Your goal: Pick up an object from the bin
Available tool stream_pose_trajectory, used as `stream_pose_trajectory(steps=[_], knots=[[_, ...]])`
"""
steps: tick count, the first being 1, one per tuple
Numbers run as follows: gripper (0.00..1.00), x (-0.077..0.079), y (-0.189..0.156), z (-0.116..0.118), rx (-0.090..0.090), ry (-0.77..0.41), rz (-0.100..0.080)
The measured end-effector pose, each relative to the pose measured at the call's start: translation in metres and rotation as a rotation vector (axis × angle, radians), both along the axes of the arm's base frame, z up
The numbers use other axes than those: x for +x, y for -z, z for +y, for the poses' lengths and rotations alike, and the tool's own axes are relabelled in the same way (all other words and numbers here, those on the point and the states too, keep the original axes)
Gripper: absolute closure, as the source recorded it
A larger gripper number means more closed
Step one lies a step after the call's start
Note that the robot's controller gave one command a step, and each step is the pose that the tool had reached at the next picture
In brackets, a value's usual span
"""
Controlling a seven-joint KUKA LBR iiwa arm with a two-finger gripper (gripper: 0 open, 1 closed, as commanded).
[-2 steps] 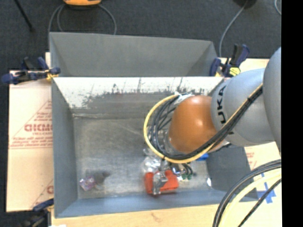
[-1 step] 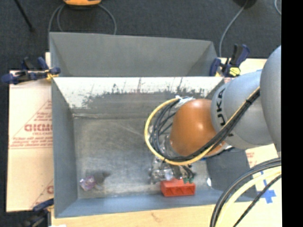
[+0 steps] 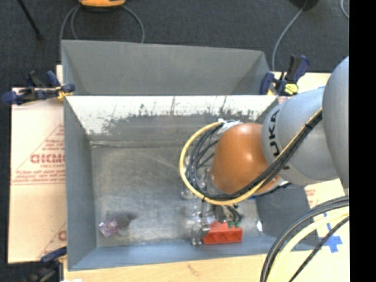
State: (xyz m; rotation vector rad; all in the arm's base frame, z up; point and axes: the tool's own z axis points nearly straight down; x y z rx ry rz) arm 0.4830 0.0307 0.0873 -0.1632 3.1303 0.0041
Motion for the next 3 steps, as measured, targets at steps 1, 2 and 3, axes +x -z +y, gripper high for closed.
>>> stream_pose_trajectory(steps=[1,2,3], knots=[[0.0,0.037,-0.012,-0.059,-0.008,-0.303,0.001],[0.0,0.015,0.007,-0.06,-0.005,-0.636,-0.002],[0.0,0.023,-0.012,-0.074,-0.003,-0.44,0.002]])
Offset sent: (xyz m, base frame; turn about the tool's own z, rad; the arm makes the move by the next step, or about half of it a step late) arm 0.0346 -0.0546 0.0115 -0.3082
